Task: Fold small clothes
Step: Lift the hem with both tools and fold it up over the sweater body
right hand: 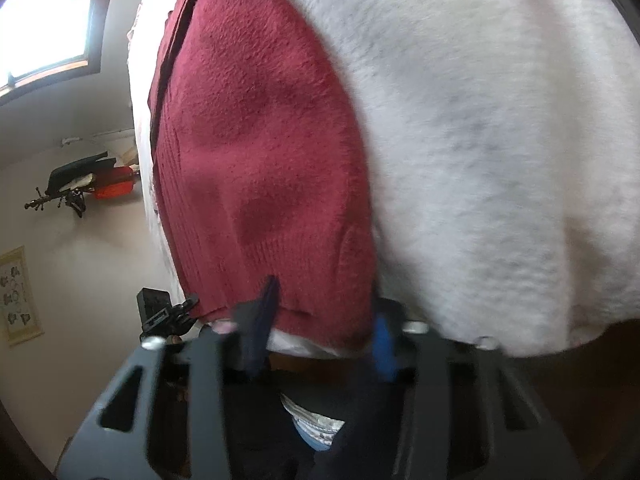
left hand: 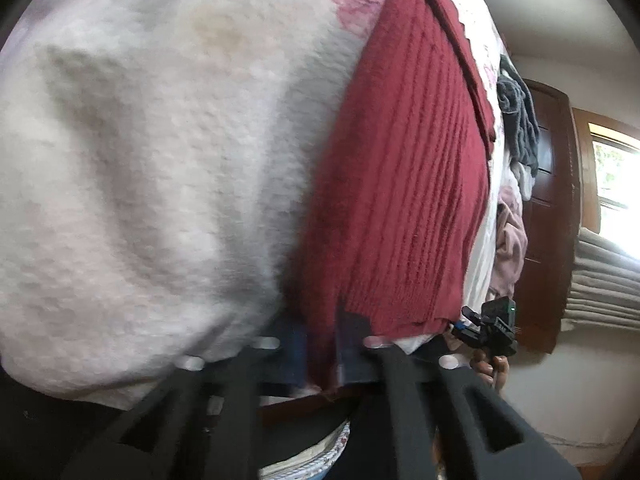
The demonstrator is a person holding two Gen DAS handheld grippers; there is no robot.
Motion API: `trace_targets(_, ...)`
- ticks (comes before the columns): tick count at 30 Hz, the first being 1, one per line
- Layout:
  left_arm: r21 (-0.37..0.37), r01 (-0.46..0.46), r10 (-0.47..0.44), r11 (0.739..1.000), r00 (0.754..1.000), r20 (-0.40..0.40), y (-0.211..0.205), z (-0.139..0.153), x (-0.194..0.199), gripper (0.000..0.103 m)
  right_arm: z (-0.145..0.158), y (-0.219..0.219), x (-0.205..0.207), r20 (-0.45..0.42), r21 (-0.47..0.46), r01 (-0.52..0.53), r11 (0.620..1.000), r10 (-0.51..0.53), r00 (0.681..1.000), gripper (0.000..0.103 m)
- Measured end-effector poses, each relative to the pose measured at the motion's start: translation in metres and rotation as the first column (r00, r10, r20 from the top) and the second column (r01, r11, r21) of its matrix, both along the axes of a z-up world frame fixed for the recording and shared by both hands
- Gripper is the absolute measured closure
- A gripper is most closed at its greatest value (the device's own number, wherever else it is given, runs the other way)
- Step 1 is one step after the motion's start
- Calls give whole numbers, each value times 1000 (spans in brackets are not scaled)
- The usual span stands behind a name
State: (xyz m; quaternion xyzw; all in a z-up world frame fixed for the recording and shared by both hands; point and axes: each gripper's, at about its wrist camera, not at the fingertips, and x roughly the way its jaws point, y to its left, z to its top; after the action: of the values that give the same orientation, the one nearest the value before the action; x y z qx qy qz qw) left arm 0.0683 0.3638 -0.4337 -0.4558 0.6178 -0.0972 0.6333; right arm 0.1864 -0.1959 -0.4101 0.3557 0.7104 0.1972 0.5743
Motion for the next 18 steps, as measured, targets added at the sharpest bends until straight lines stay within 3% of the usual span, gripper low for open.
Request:
trace_targets(1,-2,-5,5,1000,1000,3,1,1,-1,97,-1,2,-1,-3,-3,-4,1000,4,1000,95)
trace_targets(3,-9,-17,17,1000,1000,14,2,4,-3,97,3,3,-4,13,9,6,1000,-6,1000,97)
trace_targets(10,-97,-78,91,992,986,139,6,48,-13,98,46,-6,-10,121,104,59,993,-72,990,98)
trace_targets(18,-176,-126,172,976,946,276,14,114,-4,98,103,-8,1,237,205,78,976,-127,963,98)
